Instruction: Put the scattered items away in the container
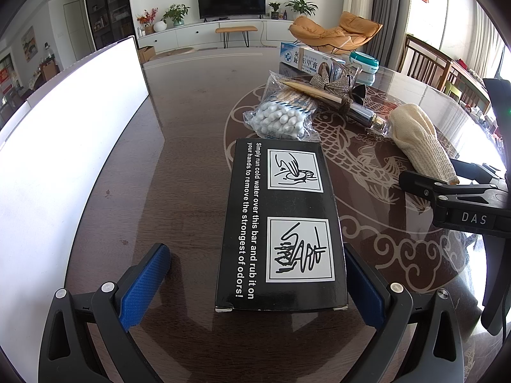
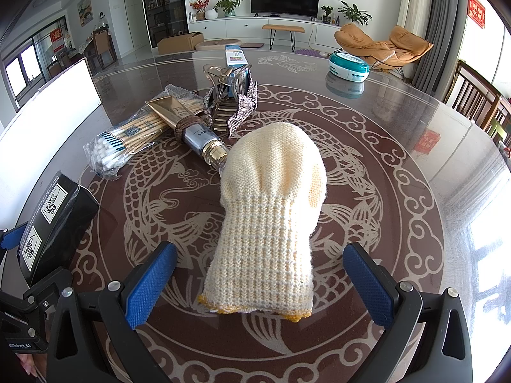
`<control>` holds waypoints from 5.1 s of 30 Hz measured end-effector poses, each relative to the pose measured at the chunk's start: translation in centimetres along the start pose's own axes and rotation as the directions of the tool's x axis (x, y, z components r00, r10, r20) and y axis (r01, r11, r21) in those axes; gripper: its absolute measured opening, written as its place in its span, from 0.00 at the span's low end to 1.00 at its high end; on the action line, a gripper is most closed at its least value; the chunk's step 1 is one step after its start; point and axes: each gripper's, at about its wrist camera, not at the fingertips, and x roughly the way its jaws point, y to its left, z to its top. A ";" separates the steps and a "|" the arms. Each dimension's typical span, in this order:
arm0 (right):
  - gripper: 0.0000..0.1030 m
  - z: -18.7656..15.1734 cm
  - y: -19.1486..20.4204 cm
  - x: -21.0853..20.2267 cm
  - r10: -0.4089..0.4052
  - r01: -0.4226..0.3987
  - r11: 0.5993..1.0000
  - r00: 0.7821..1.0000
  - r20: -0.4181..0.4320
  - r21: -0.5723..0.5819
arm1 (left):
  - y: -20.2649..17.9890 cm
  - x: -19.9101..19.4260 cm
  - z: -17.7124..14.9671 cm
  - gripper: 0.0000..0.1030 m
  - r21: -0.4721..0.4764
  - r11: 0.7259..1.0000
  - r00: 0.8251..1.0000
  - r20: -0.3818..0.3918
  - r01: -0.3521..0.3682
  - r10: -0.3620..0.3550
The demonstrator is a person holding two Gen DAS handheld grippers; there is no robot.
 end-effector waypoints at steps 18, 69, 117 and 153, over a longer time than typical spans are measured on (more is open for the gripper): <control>1.00 0.0 0.0 0.0 0.000 0.000 1.000 1.000 0.000 0.000 | 0.0 0.0 0.0 1.00 -0.001 1.000 1.000 -0.001 0.001 -0.001; 1.00 0.0 0.0 0.0 0.000 0.000 1.000 1.000 0.000 0.000 | -0.3 1.0 1.2 1.00 0.031 0.999 0.999 -0.002 0.035 -0.035; 1.00 0.0 0.0 0.0 0.001 -0.001 1.000 1.000 0.001 -0.001 | -0.8 -0.3 1.1 0.56 0.066 0.996 0.998 0.004 0.064 -0.064; 0.36 -10.4 -2.2 -11.0 0.268 -0.264 0.963 0.960 0.075 -0.058 | -1.0 -6.3 -6.0 0.56 -0.047 0.984 0.984 0.052 0.173 -0.171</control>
